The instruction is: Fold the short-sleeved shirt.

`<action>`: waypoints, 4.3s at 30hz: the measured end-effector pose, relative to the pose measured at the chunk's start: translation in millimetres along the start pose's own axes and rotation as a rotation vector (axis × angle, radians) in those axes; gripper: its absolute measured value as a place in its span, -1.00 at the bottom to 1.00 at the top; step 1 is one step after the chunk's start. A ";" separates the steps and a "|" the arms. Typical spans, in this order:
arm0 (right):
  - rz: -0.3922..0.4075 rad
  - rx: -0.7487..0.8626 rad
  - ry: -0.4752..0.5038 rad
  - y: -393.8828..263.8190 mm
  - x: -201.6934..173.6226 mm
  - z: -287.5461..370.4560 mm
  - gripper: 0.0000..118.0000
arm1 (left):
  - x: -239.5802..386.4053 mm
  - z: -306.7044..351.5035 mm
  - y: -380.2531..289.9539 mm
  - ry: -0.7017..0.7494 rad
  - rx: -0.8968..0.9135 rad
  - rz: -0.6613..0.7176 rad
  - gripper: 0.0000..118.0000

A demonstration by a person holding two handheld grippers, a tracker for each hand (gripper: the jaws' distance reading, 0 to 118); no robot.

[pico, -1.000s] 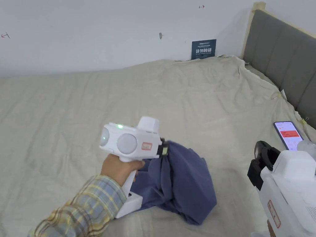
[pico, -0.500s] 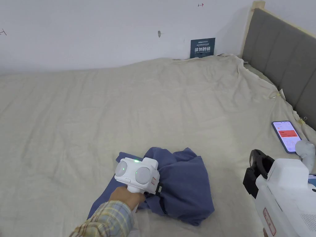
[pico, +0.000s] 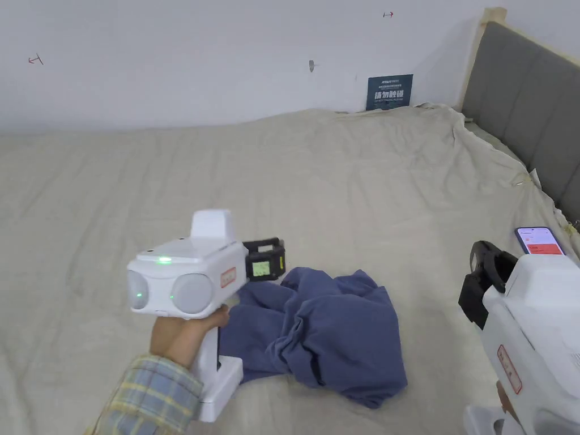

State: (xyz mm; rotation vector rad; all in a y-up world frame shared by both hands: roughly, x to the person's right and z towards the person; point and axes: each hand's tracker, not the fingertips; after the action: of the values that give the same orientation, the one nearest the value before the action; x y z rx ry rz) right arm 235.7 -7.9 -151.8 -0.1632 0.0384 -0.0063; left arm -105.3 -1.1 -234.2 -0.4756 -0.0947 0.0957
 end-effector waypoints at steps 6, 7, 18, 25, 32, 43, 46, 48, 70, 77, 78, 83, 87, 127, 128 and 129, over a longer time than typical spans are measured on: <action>0.000 0.050 0.010 16.1 -2.4 -3.2 -1.00 | -24.8 52.0 1.9 0.177 0.248 -0.032 0.89; 0.000 0.056 0.013 17.4 -3.0 -3.7 -1.00 | -28.0 55.2 -0.5 0.203 0.278 -0.040 0.88; 0.010 0.079 0.033 18.2 -13.4 -6.3 -1.00 | -60.4 74.2 -47.5 0.347 0.408 -0.097 -0.30; 0.012 0.072 0.033 14.1 -18.0 -8.2 -1.00 | -61.2 78.4 -52.2 0.363 0.431 -0.098 -1.00; 0.012 0.067 0.038 12.9 -20.5 -9.4 -1.00 | -61.3 77.8 -50.5 0.336 0.364 -0.094 -1.00; 0.003 0.039 0.041 4.7 -21.7 -17.2 -1.00 | -84.7 24.1 -77.8 0.221 -0.161 0.079 -1.00; 0.002 0.024 0.043 0.1 -22.5 -20.3 -1.00 | -95.6 5.0 -98.3 0.174 -0.287 0.162 -1.00; 0.002 0.013 0.044 -3.4 -22.6 -22.3 -1.00 | -100.0 -6.2 -113.5 0.153 -0.366 0.202 -1.00; 0.007 -0.093 0.046 -31.0 -22.1 -41.1 -1.00 | -74.5 -66.0 -184.7 0.186 -0.632 0.052 -0.35; 0.006 -0.194 0.073 -41.2 -19.5 -68.7 -1.00 | -81.4 -57.4 -177.4 0.128 -0.583 0.127 -0.98; -0.001 -0.228 0.079 -44.0 -18.8 -78.6 -1.00 | -83.1 -51.4 -174.0 0.120 -0.559 0.146 -0.98; -0.013 -0.369 0.119 -65.5 -18.3 -136.8 -0.61 | -90.5 -31.8 -149.7 0.069 -0.487 0.185 -0.98; -0.003 -0.507 0.151 -86.6 -20.4 -185.4 0.62 | -89.1 -25.7 -134.3 0.051 -0.458 0.173 -0.98; -0.144 -0.391 0.231 66.6 24.3 -171.8 -0.95 | -167.3 25.3 6.3 0.111 -0.125 0.261 -0.98; -0.148 -0.378 0.230 77.3 23.7 -174.9 -0.95 | -170.6 27.6 21.2 0.122 -0.105 0.250 -0.98; -0.154 -0.359 0.230 88.3 23.0 -177.8 -0.95 | -174.7 29.2 35.7 0.129 -0.083 0.239 -0.98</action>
State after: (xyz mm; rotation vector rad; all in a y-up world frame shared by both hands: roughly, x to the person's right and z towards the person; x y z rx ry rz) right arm 252.1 50.2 -342.3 -0.5242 0.2576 -0.1725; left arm -284.2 23.7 -236.8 -0.5734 0.0855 0.2961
